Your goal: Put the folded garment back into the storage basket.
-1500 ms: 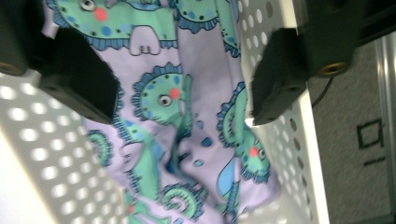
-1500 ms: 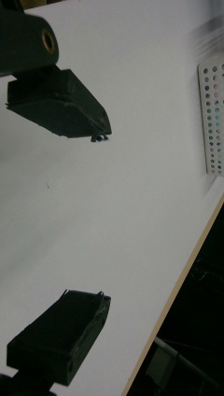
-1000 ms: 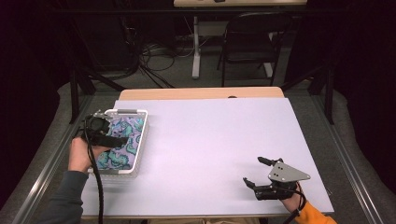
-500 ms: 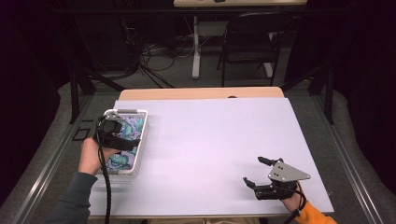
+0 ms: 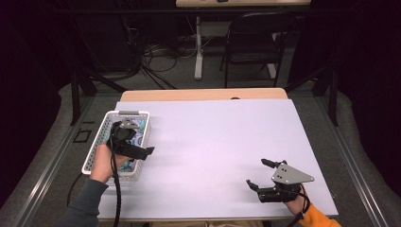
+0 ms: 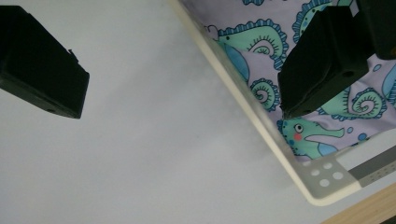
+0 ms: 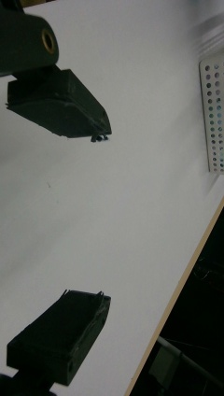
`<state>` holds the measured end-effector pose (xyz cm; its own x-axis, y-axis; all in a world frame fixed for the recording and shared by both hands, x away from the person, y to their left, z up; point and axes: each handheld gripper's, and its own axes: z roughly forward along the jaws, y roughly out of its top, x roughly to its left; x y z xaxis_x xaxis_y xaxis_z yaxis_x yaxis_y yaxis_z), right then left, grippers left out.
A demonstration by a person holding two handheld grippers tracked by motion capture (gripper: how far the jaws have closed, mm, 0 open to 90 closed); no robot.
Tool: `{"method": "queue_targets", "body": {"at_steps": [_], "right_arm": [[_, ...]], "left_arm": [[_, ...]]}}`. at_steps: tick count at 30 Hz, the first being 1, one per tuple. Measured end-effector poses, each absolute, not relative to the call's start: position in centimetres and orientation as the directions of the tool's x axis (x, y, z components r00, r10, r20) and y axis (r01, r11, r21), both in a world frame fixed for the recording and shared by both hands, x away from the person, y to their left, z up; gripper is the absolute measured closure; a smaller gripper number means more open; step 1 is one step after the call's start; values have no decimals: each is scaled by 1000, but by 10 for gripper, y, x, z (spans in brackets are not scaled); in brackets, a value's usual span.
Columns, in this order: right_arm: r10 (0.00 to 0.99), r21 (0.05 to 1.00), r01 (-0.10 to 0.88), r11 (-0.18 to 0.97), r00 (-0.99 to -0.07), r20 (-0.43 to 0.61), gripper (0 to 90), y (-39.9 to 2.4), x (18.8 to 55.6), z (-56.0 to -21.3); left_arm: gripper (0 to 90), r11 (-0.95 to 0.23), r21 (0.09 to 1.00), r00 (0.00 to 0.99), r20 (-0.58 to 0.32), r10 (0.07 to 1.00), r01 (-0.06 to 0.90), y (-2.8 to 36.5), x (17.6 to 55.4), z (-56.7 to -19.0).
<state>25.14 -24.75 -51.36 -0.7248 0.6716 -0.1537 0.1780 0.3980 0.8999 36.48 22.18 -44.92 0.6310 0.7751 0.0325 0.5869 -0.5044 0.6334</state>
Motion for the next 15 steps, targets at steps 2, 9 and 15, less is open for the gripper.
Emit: {"method": "queue_targets", "body": {"at_steps": [2,9,15], "right_arm": [[672,899,178,400,-724,-155,145,-248,251,-513],[669,900,172,400,-726,-158,145,-248,251,-513],[670,901,174,398,-726,-156,145,-248,251,-514]], "left_arm": [[18,-512,633,641,33,767,580,218,363,-450],[1,-535,632,668,37,743,561,207,356,-454],[0,-538,640,682,30,731,549,201,351,-459]]}}
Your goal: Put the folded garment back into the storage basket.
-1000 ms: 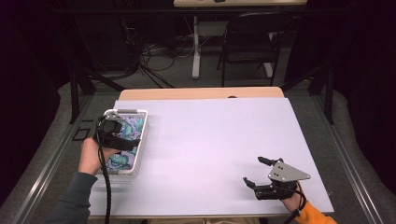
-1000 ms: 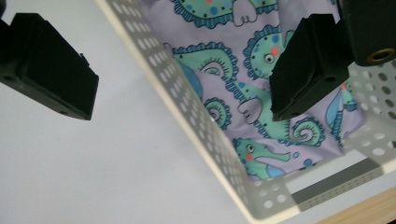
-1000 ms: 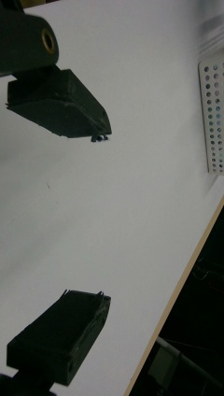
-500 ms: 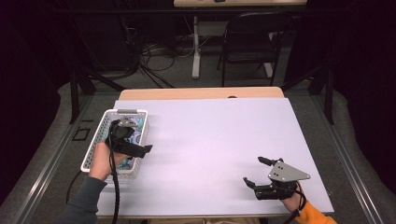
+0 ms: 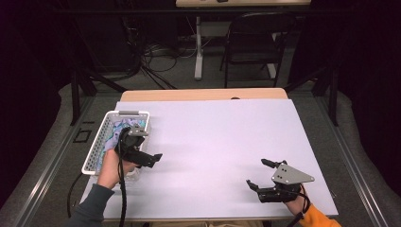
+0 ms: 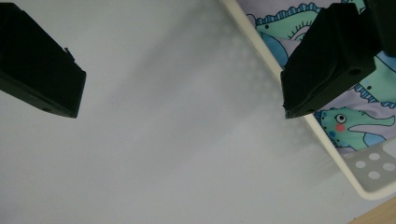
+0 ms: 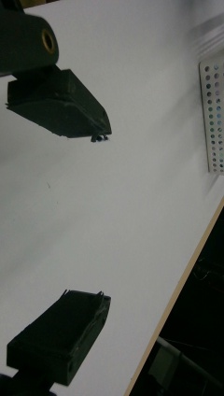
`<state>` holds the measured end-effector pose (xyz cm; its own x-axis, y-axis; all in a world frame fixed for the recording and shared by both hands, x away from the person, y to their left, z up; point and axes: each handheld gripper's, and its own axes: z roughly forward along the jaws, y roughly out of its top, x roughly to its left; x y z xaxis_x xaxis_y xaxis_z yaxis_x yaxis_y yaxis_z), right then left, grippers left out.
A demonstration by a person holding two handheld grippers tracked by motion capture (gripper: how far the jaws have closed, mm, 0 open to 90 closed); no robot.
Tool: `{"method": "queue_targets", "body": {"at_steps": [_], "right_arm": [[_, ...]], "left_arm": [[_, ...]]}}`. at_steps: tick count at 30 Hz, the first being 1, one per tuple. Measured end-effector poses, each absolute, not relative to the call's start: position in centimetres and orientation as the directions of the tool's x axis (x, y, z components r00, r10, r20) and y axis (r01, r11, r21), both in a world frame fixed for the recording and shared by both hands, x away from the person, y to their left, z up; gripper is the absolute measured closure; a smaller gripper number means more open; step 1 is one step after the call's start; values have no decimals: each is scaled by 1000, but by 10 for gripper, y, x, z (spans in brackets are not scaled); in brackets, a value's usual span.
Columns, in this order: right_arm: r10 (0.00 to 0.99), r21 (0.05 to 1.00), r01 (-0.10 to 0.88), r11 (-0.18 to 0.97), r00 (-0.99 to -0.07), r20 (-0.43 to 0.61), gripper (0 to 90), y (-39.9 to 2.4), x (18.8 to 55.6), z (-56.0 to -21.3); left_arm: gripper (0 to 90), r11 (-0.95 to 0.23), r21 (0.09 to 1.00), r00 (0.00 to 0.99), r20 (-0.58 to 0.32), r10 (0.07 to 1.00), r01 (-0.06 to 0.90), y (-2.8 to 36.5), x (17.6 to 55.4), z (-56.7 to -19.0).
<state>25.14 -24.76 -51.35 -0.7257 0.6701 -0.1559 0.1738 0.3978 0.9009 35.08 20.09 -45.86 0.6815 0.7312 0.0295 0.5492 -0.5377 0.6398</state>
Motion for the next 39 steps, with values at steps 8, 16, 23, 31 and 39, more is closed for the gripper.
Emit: {"method": "queue_targets", "body": {"at_steps": [8,16,23,31,39], "right_arm": [[670,901,174,398,-726,-156,145,-248,251,-514],[670,901,175,398,-726,-155,145,-248,251,-513],[669,900,176,399,-726,-155,145,-248,251,-514],[670,899,178,399,-727,-154,145,-248,251,-513],[669,899,177,401,-727,-156,145,-248,251,-513]], "left_arm": [[0,-555,642,711,23,703,528,193,343,-460],[0,-552,655,719,20,694,515,188,335,-465],[0,-562,651,730,17,683,510,186,330,-469],[0,-561,655,741,3,671,506,184,323,-474],[0,-557,656,749,-20,662,509,182,314,-480]]}}
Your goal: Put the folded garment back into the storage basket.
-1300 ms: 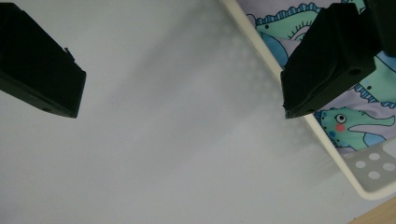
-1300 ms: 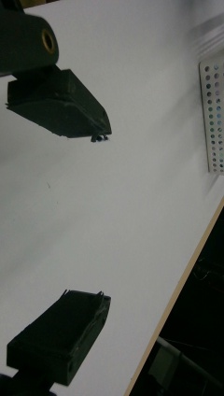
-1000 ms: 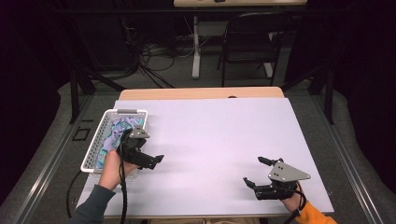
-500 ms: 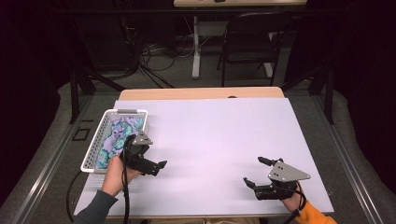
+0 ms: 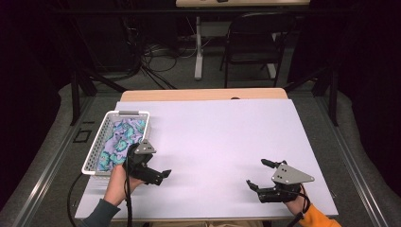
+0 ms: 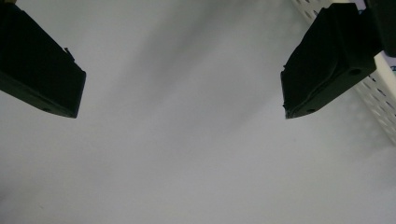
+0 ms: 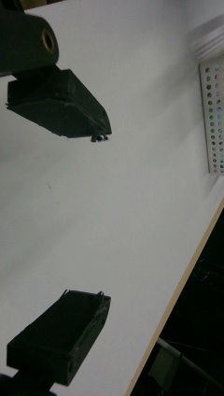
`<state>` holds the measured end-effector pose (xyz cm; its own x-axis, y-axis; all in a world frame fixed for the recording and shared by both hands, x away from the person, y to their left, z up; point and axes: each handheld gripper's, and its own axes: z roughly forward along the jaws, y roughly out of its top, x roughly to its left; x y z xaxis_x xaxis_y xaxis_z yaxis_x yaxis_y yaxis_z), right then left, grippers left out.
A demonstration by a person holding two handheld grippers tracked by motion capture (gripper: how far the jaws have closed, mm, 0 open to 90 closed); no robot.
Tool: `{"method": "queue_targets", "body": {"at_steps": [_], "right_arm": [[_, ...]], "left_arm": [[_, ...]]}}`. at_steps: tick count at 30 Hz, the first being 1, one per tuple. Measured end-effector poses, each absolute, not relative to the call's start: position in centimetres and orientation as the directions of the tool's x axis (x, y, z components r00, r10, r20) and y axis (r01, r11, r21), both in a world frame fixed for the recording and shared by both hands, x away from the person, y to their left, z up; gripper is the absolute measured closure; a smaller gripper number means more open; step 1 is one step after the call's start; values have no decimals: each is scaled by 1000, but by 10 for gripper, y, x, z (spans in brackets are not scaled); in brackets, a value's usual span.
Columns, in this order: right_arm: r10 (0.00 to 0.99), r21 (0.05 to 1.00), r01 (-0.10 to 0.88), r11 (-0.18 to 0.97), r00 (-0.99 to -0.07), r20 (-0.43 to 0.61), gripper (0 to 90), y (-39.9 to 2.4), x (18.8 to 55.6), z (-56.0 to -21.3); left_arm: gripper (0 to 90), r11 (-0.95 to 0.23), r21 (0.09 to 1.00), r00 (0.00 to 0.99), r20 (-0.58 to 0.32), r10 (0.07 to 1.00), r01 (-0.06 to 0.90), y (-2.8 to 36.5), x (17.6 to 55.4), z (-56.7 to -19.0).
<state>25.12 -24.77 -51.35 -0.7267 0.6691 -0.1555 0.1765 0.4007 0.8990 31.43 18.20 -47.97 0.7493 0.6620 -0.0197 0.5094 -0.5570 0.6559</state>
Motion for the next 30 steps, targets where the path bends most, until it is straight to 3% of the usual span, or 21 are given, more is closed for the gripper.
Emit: {"method": "queue_targets", "body": {"at_steps": [30], "right_arm": [[667,900,173,401,-728,-157,145,-248,251,-513]], "left_arm": [[0,-510,719,763,-43,645,472,187,290,-497]]}}
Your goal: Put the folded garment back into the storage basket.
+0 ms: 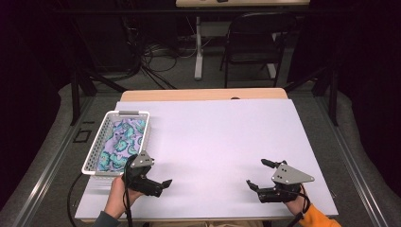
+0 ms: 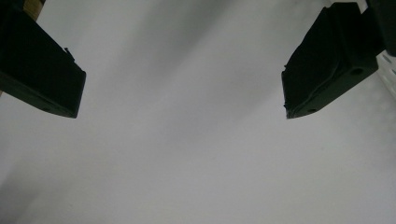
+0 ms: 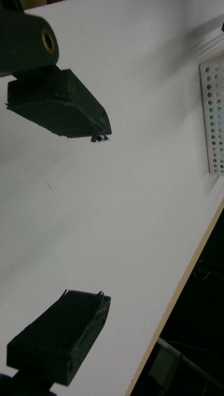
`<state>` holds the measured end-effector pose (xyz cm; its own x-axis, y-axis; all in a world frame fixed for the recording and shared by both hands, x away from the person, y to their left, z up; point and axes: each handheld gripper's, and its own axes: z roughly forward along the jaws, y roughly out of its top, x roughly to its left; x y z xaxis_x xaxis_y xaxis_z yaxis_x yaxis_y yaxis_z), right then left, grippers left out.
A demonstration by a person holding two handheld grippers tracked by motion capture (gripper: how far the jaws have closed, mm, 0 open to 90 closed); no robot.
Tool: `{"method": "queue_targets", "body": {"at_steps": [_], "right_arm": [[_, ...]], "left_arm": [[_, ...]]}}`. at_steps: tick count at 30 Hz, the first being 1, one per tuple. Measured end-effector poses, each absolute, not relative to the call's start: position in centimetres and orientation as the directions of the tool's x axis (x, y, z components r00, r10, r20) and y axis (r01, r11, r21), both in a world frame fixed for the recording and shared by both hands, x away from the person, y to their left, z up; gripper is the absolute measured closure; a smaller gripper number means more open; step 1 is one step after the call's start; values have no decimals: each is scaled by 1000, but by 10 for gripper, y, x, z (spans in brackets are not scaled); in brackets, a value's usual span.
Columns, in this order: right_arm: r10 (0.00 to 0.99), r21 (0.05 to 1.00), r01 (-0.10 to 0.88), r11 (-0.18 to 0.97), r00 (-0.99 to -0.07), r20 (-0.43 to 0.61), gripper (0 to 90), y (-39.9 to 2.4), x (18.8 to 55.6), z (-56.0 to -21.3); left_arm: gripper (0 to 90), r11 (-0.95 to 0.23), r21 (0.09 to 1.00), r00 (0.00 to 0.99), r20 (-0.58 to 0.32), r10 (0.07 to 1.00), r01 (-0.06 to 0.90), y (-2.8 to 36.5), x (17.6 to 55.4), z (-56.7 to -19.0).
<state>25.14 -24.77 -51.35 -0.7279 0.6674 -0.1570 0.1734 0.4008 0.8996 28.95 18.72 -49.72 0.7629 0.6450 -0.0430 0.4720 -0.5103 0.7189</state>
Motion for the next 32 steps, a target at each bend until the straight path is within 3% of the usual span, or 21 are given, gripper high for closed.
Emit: {"method": "queue_targets", "body": {"at_steps": [16,32], "right_arm": [[668,900,174,399,-727,-156,145,-248,251,-513],[667,902,167,397,-728,-159,145,-248,252,-513]], "left_arm": [[0,-444,783,757,-52,651,436,194,277,-506],[0,-438,791,759,-50,650,427,198,278,-510]]}}
